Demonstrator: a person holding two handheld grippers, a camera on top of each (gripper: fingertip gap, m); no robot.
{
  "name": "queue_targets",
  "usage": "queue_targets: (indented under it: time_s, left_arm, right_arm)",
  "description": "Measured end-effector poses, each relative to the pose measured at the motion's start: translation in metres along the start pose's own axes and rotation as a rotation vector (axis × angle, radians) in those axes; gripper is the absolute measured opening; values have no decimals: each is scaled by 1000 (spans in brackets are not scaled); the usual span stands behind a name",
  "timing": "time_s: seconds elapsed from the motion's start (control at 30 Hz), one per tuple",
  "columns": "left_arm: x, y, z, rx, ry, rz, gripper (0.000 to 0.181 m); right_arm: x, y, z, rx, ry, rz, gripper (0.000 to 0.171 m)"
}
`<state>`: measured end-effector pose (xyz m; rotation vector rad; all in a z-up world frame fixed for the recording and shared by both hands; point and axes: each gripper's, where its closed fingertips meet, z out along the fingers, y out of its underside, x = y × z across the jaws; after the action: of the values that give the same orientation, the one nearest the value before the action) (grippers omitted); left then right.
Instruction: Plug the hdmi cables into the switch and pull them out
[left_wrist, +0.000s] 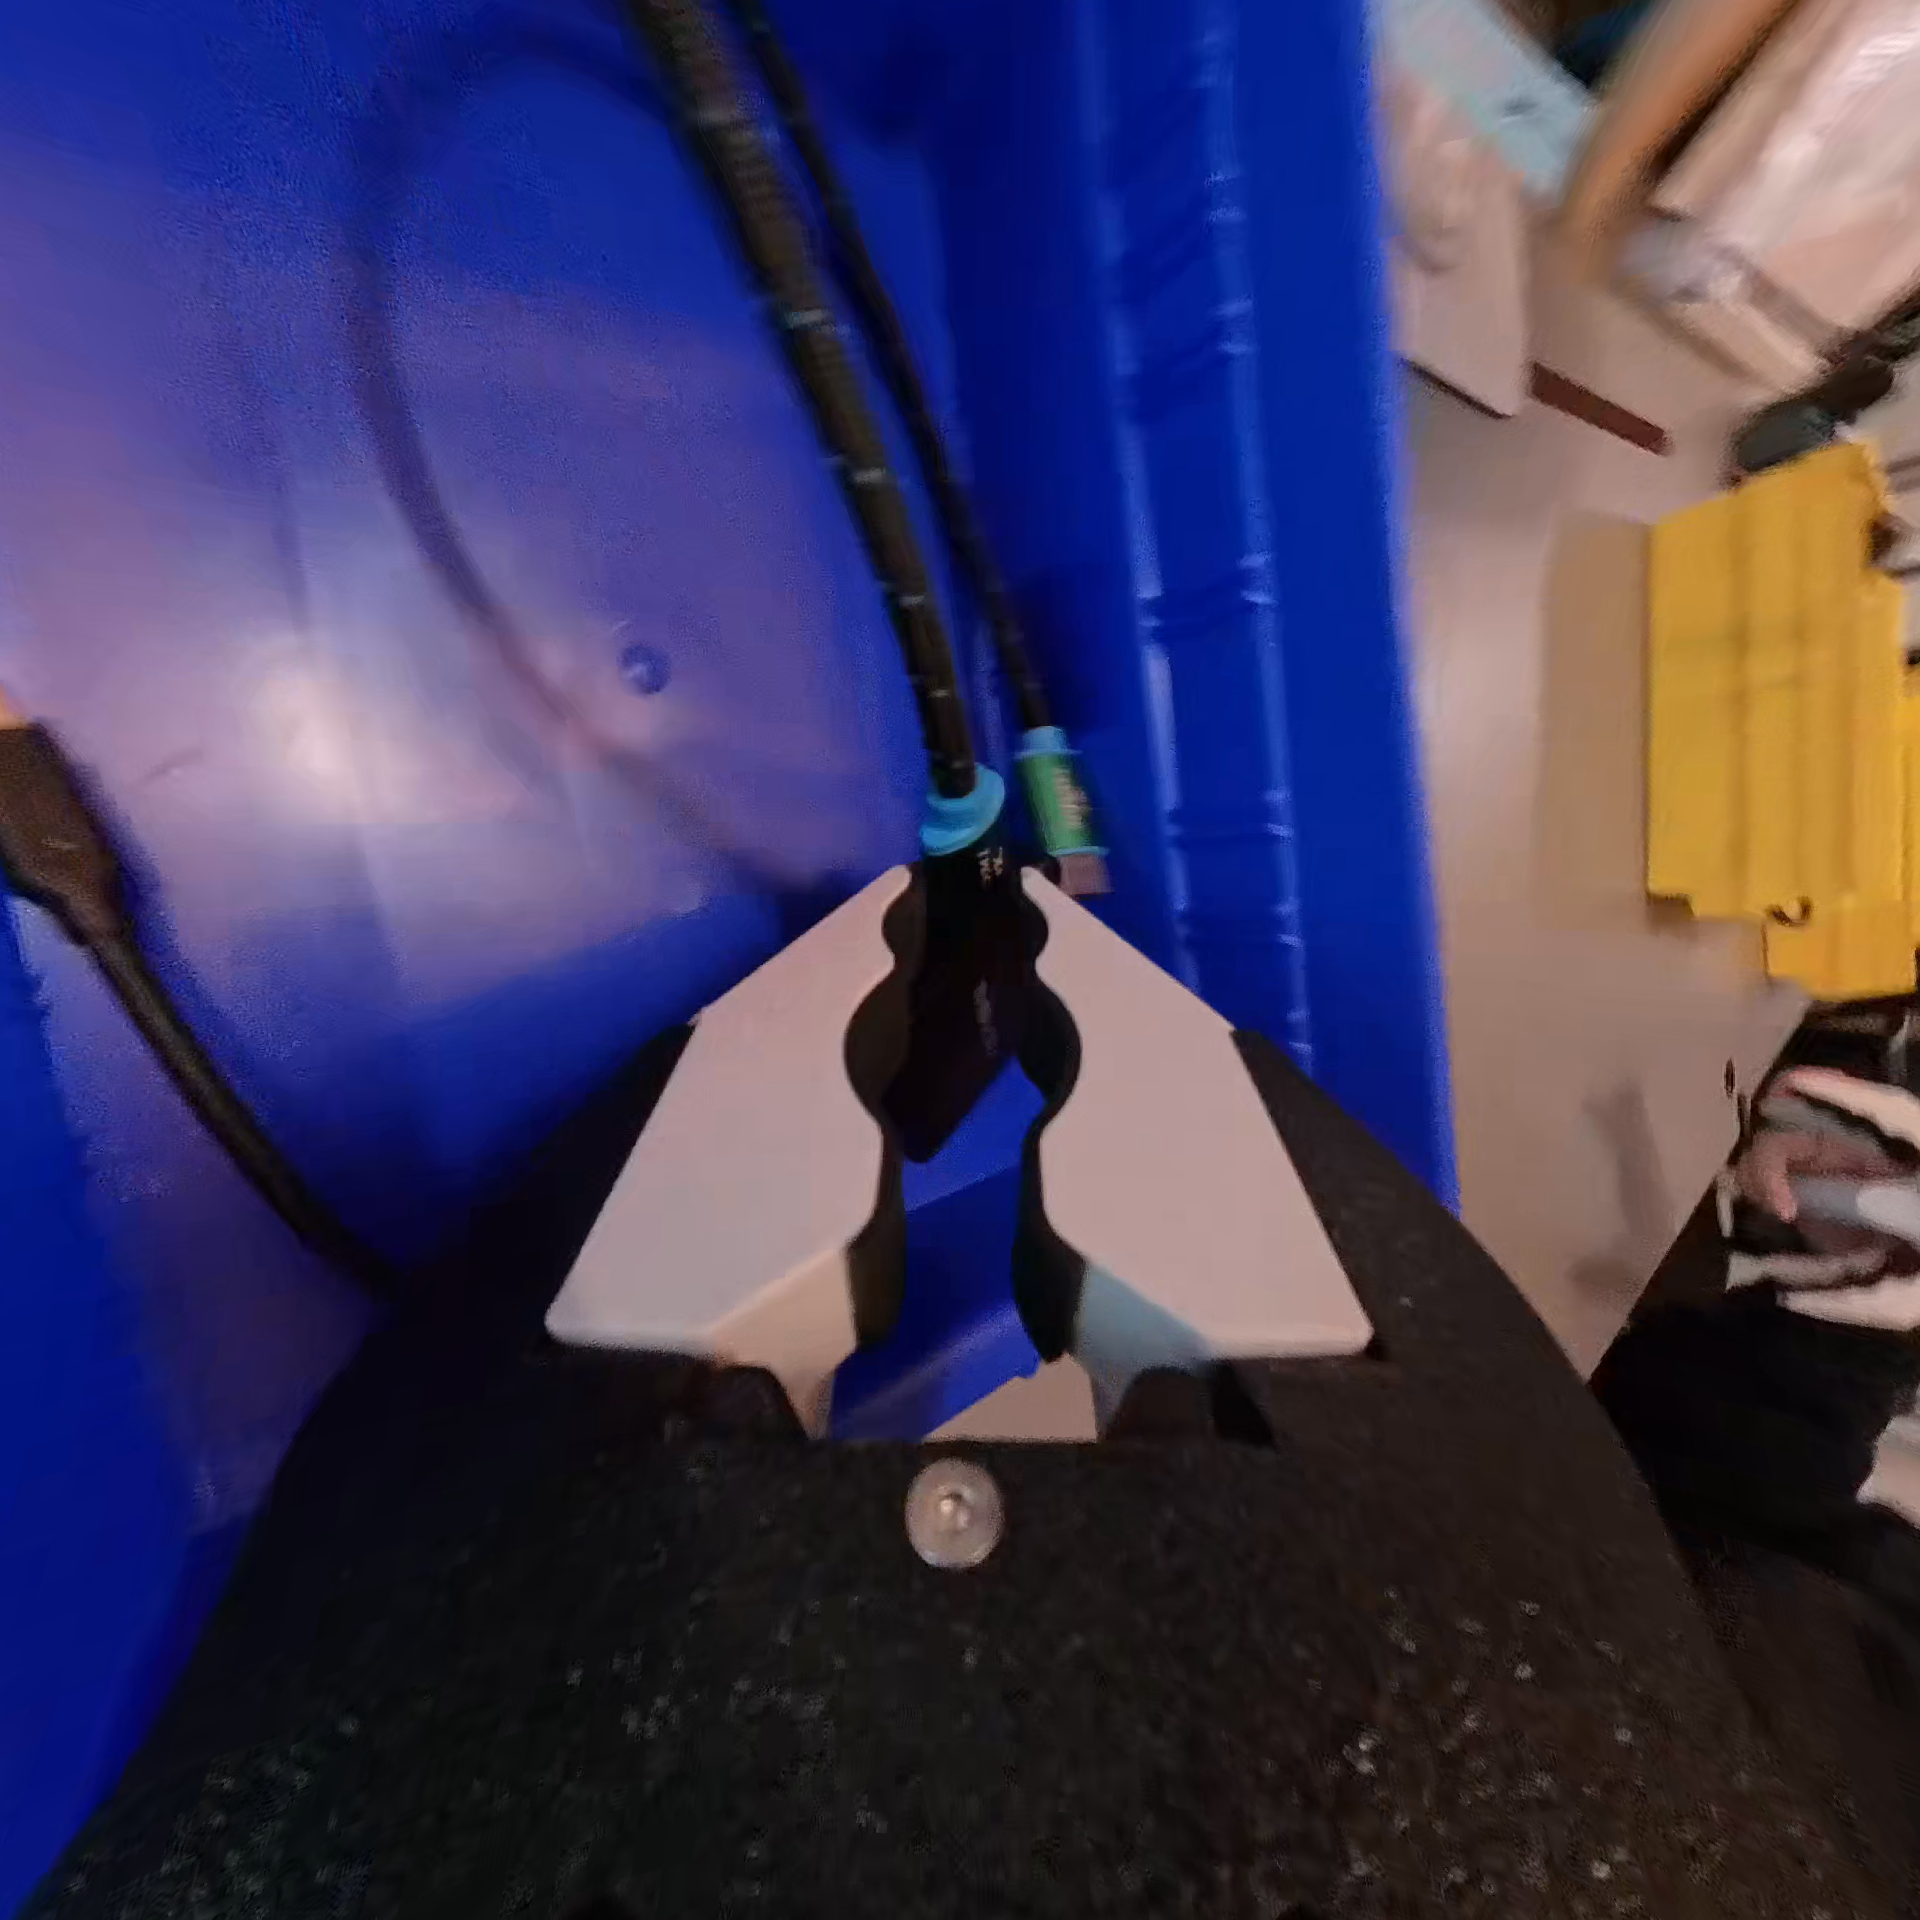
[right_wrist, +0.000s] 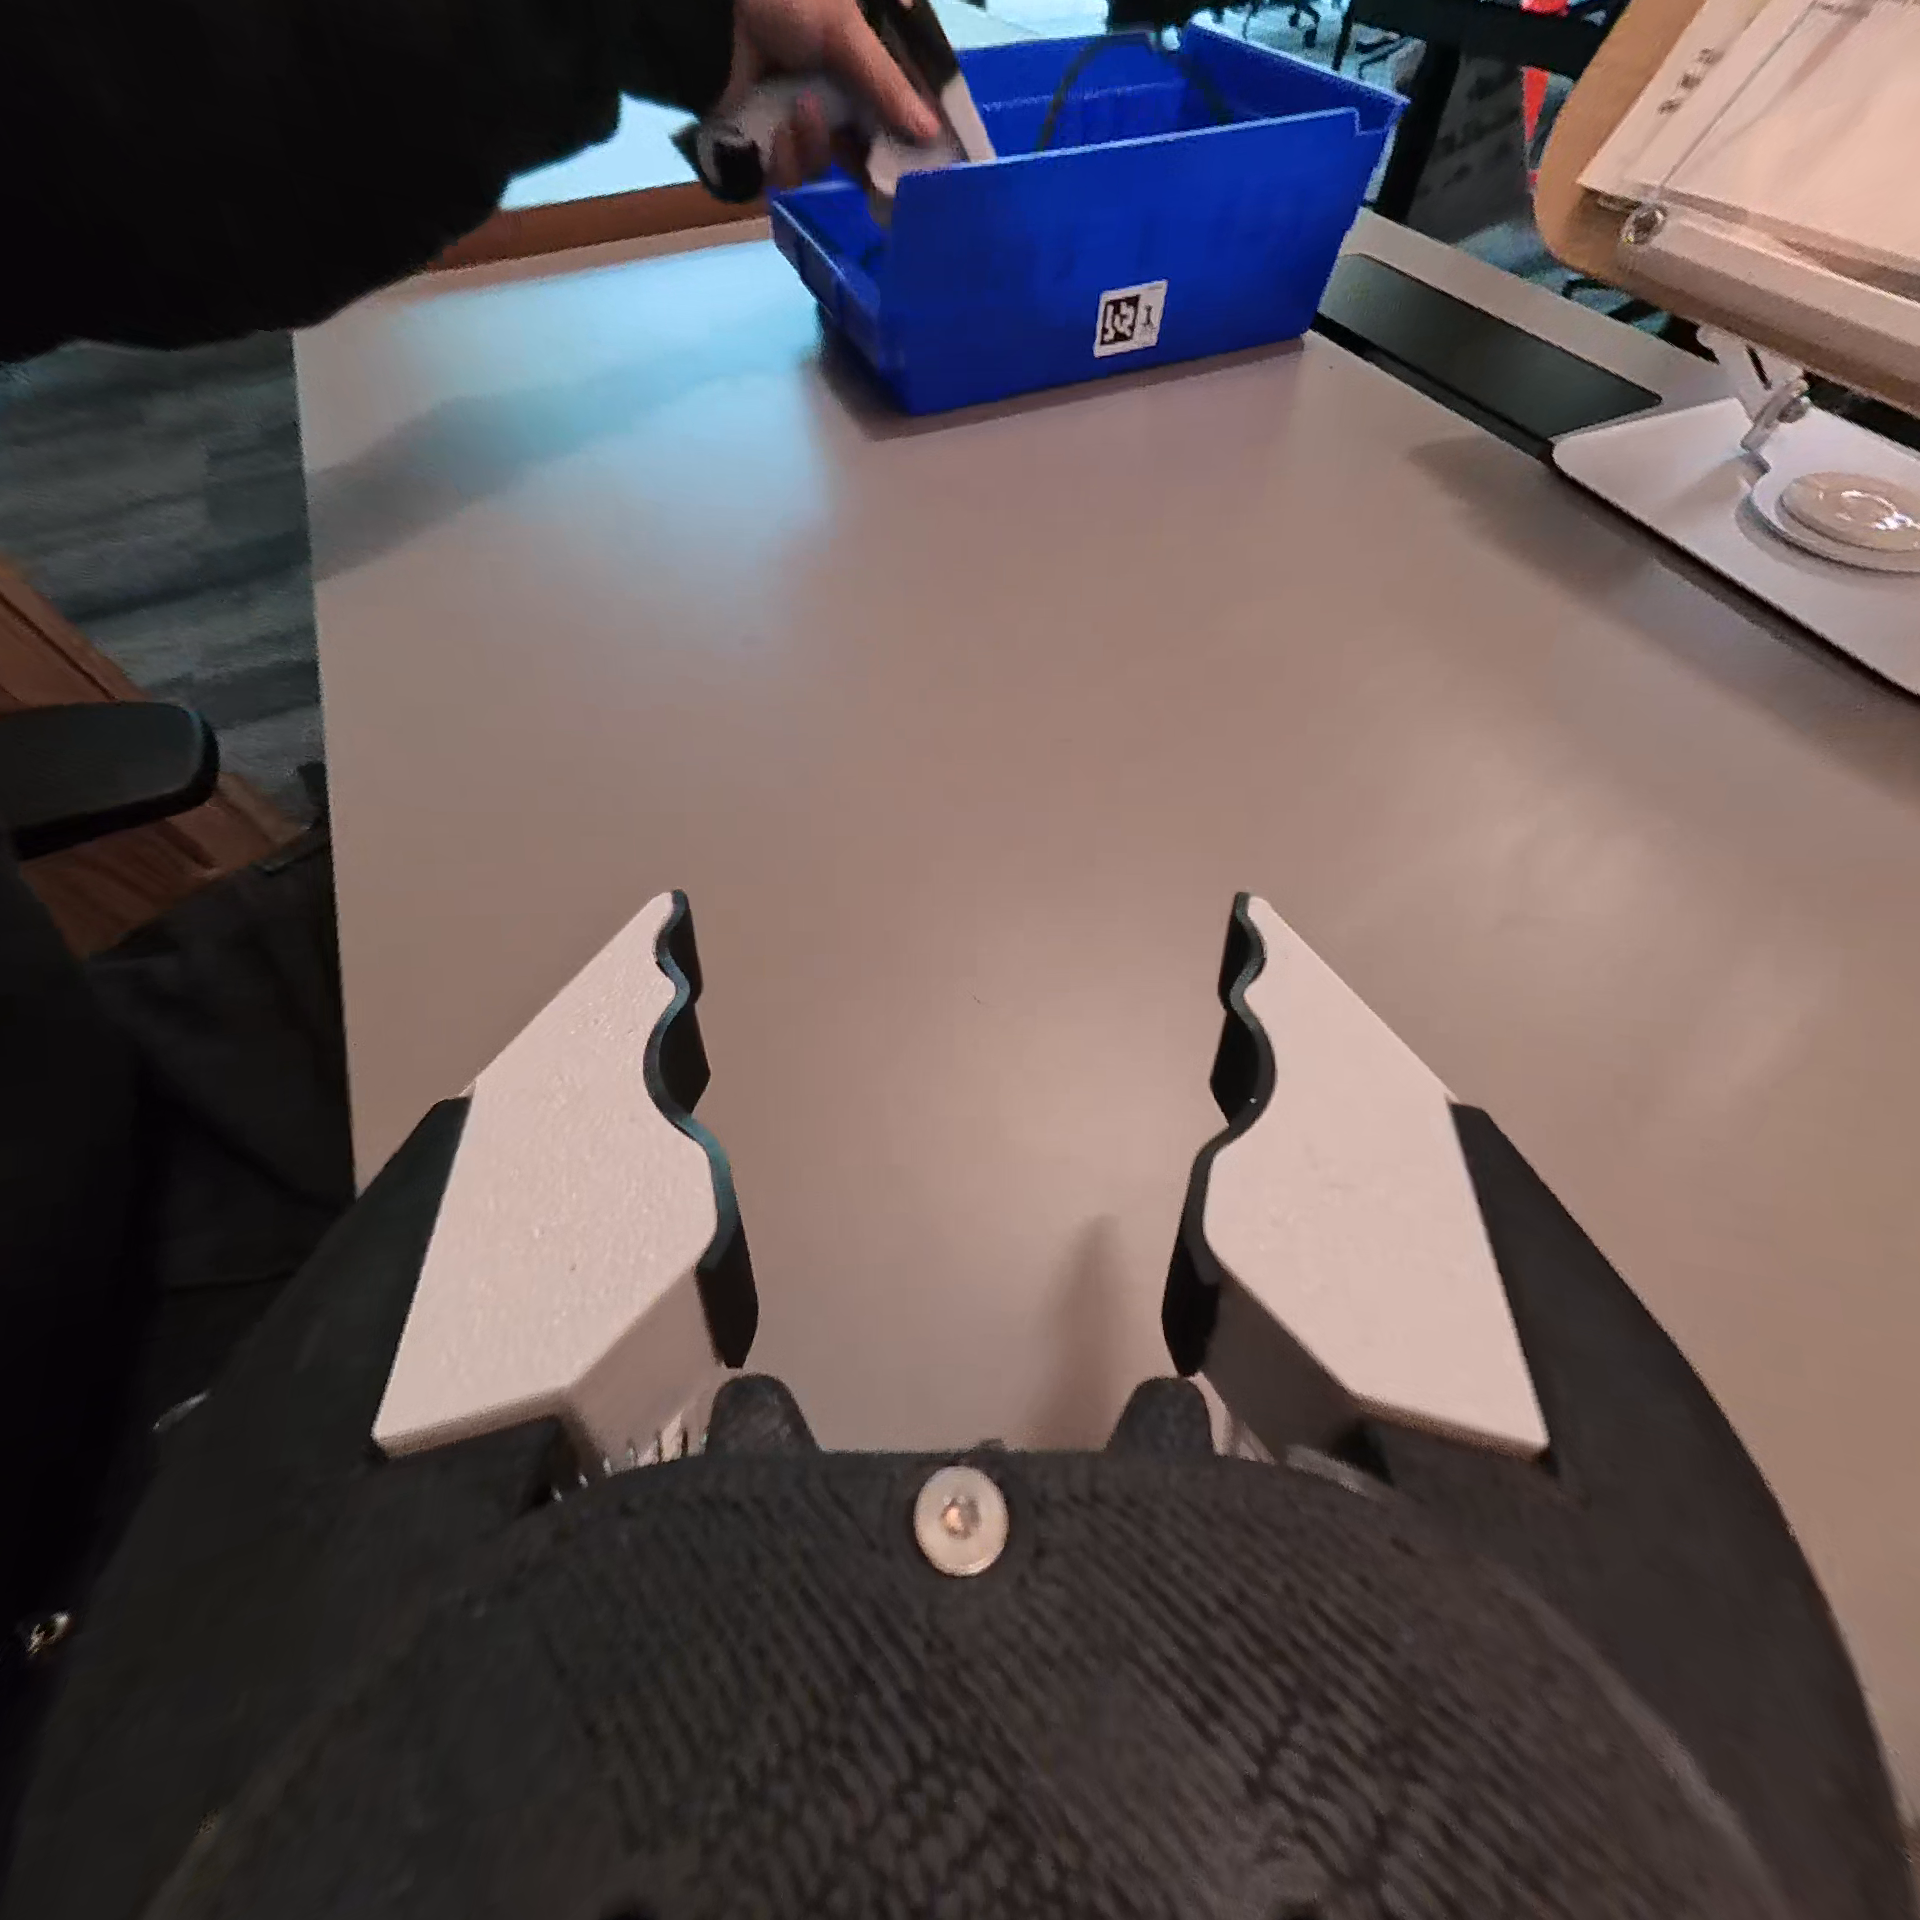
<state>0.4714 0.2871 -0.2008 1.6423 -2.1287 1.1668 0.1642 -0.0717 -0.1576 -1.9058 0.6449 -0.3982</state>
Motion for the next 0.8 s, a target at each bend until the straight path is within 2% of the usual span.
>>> queue_targets:
  time_s: [0.1,0.23,0.33,0.43,0.53,0.63,0.73,0.8]
  left_arm:
    - [27,-3,-18,2,2,200,10]
    - [85,-22,-59,96,-8,415,8]
    - [140,-34,-96,204,-51,594,8]
    - [207,-30,-126,317,-31,763,8]
    - [273,-3,-132,362,57,886,8]
    - [332,39,-117,362,201,956,8]
    - [374,81,-95,348,349,968,9]
    - [391,103,-80,335,429,949,9]
  right_arm:
    - [-1,3,0,-18,8,-25,100]
    - [1,-4,0,5,30,-30,99]
    - [-2,-23,-1,75,42,-5,96]
    - [-11,-46,0,170,26,13,92]
    - [-25,-87,6,310,-29,36,96]
    - [-36,-141,18,469,-111,109,90]
    - [-58,-167,35,479,-241,116,79]
    - [-61,-168,48,461,-241,122,87]
